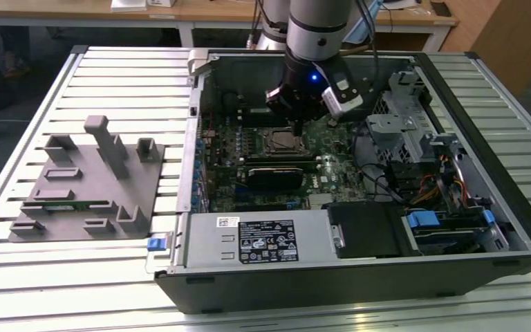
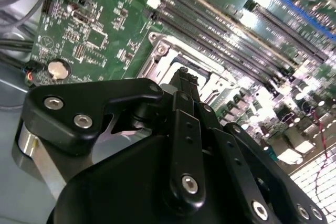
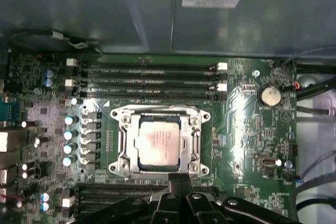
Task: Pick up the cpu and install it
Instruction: 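Install the second cpu locking lever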
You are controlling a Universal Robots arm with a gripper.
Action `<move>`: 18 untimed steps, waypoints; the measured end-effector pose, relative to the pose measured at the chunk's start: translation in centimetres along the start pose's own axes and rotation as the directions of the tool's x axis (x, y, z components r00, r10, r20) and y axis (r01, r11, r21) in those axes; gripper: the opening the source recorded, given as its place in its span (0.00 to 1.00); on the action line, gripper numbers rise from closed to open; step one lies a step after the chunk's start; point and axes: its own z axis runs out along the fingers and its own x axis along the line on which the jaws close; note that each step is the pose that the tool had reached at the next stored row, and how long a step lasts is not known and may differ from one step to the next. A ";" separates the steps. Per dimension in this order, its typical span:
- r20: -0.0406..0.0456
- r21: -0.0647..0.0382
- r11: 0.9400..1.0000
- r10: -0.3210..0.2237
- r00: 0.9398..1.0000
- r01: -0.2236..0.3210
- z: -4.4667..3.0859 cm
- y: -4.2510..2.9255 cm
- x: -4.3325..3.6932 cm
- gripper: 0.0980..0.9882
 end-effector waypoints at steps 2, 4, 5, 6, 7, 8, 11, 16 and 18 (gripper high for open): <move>-0.002 0.000 1.000 0.000 1.000 0.000 0.00 -0.09 -0.03 0.01; -0.010 -0.006 1.000 0.001 1.000 -0.001 0.00 -0.12 -0.15 0.01; -0.012 -0.008 1.000 0.001 1.000 -0.001 0.00 -0.15 -0.16 0.01; -0.012 -0.009 1.000 0.001 1.000 -0.001 0.04 -0.17 -0.16 0.01; -0.012 -0.009 1.000 0.001 1.000 -0.001 0.06 -0.21 -0.16 0.01; -0.012 -0.009 1.000 0.001 1.000 -0.001 0.09 -0.29 -0.16 0.01; -0.012 -0.009 1.000 0.001 1.000 -0.001 0.15 -0.44 -0.15 0.01; -0.012 -0.009 1.000 0.001 1.000 -0.001 0.18 -0.62 0.40 0.01; -0.012 -0.010 1.000 0.001 1.000 -0.001 0.17 -0.68 0.76 0.01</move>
